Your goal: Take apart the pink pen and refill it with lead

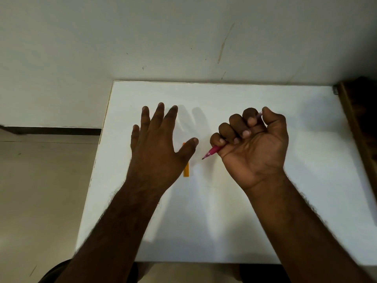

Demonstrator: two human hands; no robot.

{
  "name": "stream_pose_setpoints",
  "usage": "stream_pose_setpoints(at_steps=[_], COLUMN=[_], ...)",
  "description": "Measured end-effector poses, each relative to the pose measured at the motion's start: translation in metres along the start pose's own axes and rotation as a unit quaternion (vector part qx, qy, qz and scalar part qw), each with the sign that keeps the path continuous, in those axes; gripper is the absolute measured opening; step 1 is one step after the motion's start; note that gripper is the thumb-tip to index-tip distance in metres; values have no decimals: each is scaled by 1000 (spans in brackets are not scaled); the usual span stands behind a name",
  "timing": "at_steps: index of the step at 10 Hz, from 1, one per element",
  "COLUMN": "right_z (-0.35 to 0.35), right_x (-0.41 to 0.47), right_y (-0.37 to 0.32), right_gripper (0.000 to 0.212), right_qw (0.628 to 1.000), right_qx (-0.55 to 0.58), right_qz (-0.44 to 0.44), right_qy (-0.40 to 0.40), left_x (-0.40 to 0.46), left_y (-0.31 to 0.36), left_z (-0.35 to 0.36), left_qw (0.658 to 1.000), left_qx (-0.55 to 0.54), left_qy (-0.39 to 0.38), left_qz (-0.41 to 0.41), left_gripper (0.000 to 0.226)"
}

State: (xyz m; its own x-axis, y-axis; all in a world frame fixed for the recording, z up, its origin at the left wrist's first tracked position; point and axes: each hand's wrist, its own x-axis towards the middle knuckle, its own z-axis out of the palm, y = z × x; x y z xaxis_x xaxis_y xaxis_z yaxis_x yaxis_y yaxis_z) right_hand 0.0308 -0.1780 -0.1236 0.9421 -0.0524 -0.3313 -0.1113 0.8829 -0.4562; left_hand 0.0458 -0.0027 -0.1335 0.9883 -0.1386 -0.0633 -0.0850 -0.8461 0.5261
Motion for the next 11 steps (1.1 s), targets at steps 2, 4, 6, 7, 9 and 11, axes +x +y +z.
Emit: stream_pose_setpoints(at_steps=[2,4,6,7,9,11], right_z=[0,-2,-2,-1,0,2], right_x=[1,1,1,2,4,4], right_y=[0,-1,-1,1,7,8], right_gripper=[40,43,39,40,42,53], right_qw=[1000,999,1000,1000,997,996], right_qx=[11,31,0,-7,-66,-83], right_qz=[0,1,4,13,-9,8], right_qy=[6,12,2,-9,-25,2], left_x=[0,0,0,0,0,0], left_y=[-1,-1,0,0,1,0], left_z=[0,1,1,1,1,0], left_qw=[1000,1000,1000,1000,1000,1000], left_qx=[1,1,-1,0,1,-5], left_qy=[-1,-4,-3,-4,-2,1], left_qz=[-1,-4,-4,-5,-5,0], left_gripper=[82,82,82,82,82,82])
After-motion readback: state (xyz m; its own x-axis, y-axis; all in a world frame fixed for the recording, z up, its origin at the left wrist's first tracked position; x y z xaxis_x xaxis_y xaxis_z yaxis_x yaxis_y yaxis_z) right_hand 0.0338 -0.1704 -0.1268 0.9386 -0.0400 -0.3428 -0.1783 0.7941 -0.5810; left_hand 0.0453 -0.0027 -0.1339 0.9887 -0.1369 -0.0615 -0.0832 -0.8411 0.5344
